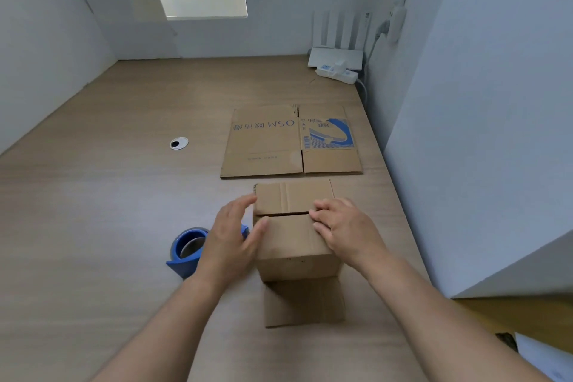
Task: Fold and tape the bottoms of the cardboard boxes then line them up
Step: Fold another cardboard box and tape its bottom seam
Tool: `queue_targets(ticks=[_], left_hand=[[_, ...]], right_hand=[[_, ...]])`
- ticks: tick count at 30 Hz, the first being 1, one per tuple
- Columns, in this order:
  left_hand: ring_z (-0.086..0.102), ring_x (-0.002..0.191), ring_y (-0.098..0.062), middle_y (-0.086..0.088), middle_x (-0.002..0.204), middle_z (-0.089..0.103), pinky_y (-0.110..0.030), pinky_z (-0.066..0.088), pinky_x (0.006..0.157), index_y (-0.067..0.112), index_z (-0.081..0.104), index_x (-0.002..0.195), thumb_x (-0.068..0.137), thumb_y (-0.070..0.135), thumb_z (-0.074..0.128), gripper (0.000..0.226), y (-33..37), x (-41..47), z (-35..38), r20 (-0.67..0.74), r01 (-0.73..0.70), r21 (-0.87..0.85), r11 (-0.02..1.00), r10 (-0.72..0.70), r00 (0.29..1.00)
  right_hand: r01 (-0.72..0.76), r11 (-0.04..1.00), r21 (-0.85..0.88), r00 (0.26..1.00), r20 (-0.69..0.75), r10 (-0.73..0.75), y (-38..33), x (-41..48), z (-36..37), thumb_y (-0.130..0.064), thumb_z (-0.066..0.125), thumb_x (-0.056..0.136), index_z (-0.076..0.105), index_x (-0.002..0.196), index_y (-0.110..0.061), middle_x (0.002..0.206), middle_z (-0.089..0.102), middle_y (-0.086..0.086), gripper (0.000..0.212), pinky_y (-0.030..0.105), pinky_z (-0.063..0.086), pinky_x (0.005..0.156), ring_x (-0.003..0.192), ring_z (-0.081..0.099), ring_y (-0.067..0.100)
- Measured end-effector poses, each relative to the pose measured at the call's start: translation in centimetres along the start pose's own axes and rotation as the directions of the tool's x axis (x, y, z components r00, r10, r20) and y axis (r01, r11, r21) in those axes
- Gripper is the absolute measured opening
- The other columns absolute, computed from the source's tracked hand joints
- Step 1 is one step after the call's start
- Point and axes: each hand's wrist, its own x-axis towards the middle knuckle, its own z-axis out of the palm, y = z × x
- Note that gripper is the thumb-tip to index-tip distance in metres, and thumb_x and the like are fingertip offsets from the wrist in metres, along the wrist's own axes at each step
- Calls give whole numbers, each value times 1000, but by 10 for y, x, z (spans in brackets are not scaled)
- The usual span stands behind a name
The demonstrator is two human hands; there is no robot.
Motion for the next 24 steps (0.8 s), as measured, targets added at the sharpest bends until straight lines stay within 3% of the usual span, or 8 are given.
queue_targets(ticks=[3,6,8,10,14,19,24], left_hand=[[44,127,-19,-3,141,45,-31,37,102,12,42,138,93,33,56,52,-35,-3,-18,-96,240,56,969,-234,968],[52,115,-21,-5,132,49,-35,46,90,12,47,131,89,46,57,54,-70,-4,-23,21,405,255,878,-424,906],[56,93,-19,0,109,57,-33,50,74,15,54,112,86,52,56,46,-81,-5,-23,99,384,371,845,-447,889],[53,80,-17,4,93,55,-30,45,64,16,53,108,85,57,54,47,-83,-3,-21,161,323,498,805,-452,877],[54,80,-16,3,95,59,-27,43,64,17,47,115,84,62,53,55,-76,12,-15,189,306,594,744,-498,846],[62,83,-19,-3,97,65,-28,42,61,12,37,116,86,58,55,58,-84,13,-7,64,371,575,729,-492,868],[52,77,-17,4,84,57,-25,39,63,19,58,106,85,56,56,42,-84,21,-16,126,400,549,734,-546,828]], right_hand=[[-21,999,-31,1000,6,21,-8,-6,1,-25,40,101,38,144,-27,145,42,-8,44,22,24,110,134,33,13],[-56,997,-50,998,29,57,-11,-4,-1,-25,38,101,36,145,-26,148,38,-9,44,21,21,111,136,30,11],[-81,996,-46,996,30,82,-13,-2,-1,-23,41,100,40,143,-24,146,41,-7,43,23,24,110,134,33,13],[-104,994,-44,994,30,105,-17,-1,0,-21,43,100,43,142,-23,145,43,-6,42,23,24,110,133,34,15],[-136,988,-69,989,52,139,-21,0,-2,-21,42,100,41,143,-23,146,40,-7,43,22,21,110,135,32,13],[-153,985,-81,985,67,158,-24,1,-1,-21,40,101,41,143,-22,148,39,-7,42,21,18,111,137,31,12],[-148,986,-73,987,53,152,-23,-1,-1,-21,40,101,42,142,-21,147,40,-7,41,20,19,110,136,32,12]])
